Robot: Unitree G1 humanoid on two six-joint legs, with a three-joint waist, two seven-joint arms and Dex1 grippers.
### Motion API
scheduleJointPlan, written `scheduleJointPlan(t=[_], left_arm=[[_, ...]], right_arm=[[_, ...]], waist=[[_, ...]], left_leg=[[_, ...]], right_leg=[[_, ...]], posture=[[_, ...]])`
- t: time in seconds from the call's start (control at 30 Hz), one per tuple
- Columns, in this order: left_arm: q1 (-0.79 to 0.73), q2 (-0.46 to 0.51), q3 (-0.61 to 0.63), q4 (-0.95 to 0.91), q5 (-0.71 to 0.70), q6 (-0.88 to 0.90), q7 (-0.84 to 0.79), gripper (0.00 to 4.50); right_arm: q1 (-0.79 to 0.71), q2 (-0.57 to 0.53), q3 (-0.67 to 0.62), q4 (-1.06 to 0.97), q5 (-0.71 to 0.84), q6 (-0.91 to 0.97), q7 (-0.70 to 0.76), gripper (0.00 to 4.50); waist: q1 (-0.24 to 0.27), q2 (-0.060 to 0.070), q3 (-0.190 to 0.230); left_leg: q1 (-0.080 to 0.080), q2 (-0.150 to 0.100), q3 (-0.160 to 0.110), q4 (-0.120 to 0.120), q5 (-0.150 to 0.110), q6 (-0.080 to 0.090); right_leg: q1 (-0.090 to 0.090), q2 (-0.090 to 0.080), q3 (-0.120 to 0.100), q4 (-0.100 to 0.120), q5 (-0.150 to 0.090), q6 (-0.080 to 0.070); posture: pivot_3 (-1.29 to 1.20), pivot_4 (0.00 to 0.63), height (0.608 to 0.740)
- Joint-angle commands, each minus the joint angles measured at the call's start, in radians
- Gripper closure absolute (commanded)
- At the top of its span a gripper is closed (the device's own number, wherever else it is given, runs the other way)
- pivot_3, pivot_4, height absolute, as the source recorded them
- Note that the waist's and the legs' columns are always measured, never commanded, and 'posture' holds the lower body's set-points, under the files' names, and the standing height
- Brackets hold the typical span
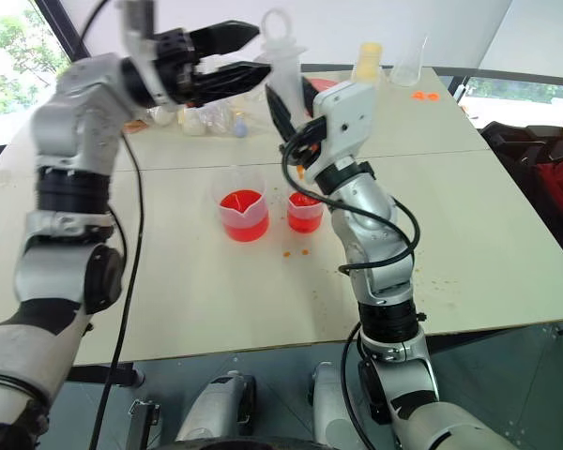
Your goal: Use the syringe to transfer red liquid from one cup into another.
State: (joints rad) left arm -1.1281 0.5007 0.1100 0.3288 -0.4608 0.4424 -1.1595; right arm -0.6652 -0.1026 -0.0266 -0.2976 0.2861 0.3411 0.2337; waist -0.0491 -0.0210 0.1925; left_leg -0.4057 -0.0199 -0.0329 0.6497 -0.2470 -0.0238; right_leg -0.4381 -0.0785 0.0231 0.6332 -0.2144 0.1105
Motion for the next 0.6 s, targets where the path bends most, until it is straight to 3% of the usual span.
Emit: scheduleJointPlan(t=[0.03,0.17,0.33,0.43,0.6], left_arm=[[0.158,0.043,0.007,-0.255,-0.08,0.17,0.053,1.01],[0.365,0.11,-0.013,-0.541,-0.128,0.299,0.11,1.01],[0.565,0.186,-0.027,-0.776,-0.157,0.361,0.159,1.01],[0.638,0.169,-0.015,-0.845,-0.199,0.395,0.216,1.01],[0.743,0.148,-0.058,-0.897,-0.176,0.367,0.284,1.01]], right_arm=[[-0.095,-0.076,-0.186,-0.03,0.154,0.14,-0.035,3.11],[-0.197,-0.271,-0.337,0.078,0.295,0.458,-0.044,3.11],[-0.202,-0.498,-0.315,0.241,0.375,0.896,0.032,3.11],[-0.164,-0.535,-0.295,0.294,0.392,1.015,0.071,3.11],[-0.129,-0.499,-0.298,0.348,0.366,1.074,0.067,3.11]], waist=[[0.009,0.0,0.0],[0.034,-0.001,0.001],[0.035,0.0,0.0],[0.033,0.0,0.0],[0.026,0.0,0.0]], left_leg=[[0.0,0.0,0.0,0.0,0.0,0.0],[-0.003,0.001,-0.001,0.002,0.0,0.0],[-0.002,0.0,0.002,0.0,0.0,0.001],[-0.001,0.0,0.002,0.001,-0.001,0.001],[0.0,0.0,0.003,0.0,-0.001,0.001]], right_leg=[[0.0,-0.001,0.0,0.001,0.0,0.0],[0.0,-0.003,0.0,-0.002,0.0,0.0],[0.002,-0.003,0.0,-0.004,0.0,-0.001],[0.003,-0.001,-0.001,-0.004,0.0,-0.001],[0.004,0.0,0.0,-0.004,0.0,-0.001]], posture=[[0.0,0.15,0.74],[0.0,0.15,0.74],[0.0,0.15,0.74],[0.0,0.15,0.74],[0.0,0.15,0.74]])
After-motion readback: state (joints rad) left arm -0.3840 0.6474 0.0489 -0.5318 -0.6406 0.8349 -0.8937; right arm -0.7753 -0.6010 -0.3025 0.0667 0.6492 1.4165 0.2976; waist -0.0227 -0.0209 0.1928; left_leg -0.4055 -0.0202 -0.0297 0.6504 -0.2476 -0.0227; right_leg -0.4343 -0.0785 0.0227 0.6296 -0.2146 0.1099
